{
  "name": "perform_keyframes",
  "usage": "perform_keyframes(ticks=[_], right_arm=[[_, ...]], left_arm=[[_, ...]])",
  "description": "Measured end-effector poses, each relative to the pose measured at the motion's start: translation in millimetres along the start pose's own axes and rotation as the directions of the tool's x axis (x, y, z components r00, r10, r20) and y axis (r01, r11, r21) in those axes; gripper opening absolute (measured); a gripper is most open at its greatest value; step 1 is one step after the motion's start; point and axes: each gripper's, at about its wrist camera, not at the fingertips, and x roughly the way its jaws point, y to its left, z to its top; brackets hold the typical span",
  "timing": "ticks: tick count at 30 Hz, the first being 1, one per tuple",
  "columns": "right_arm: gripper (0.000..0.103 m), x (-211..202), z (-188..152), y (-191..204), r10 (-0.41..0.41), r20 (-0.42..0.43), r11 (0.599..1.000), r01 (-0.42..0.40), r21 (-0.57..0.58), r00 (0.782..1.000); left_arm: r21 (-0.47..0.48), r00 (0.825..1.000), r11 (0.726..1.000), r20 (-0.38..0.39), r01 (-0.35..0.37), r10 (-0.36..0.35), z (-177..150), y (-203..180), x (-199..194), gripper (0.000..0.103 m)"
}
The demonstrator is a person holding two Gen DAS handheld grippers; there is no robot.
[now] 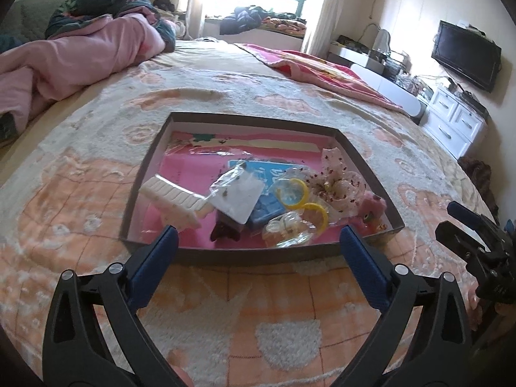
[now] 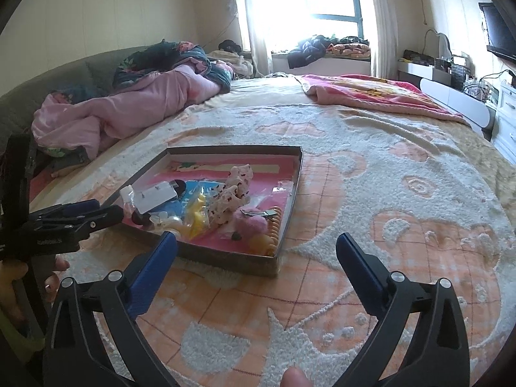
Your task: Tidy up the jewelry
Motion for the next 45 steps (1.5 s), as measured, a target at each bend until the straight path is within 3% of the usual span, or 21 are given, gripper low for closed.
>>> perform_keyframes(ticks=[14, 30, 45], right_arm=[[0.096, -19.3, -4.0, 16.7, -0.033, 0.043, 0.999, 0.035, -0.039, 0.999], [0.096, -45.1, -17.4, 40.8, -0.008, 0.06, 0.999, 0.011, -0.042, 0.998], [0.096, -76.7, -43.3, 58.3, -0.096, 0.171, 0.99, 0.112, -0.083, 0.98]], left_arm=[[-0.022, 0.998, 0.998, 0.026, -0.058, 0.058, -11.4, 7.8, -28.3, 0.092], [-0.01, 0.996, 0.999, 0.07, -0.053, 0.054, -31.5, -0.1, -59.6, 0.092], [0.017, 0.988, 0.998, 0.145, -0.062, 0.059, -57.7, -8.8, -86.3, 0.092]])
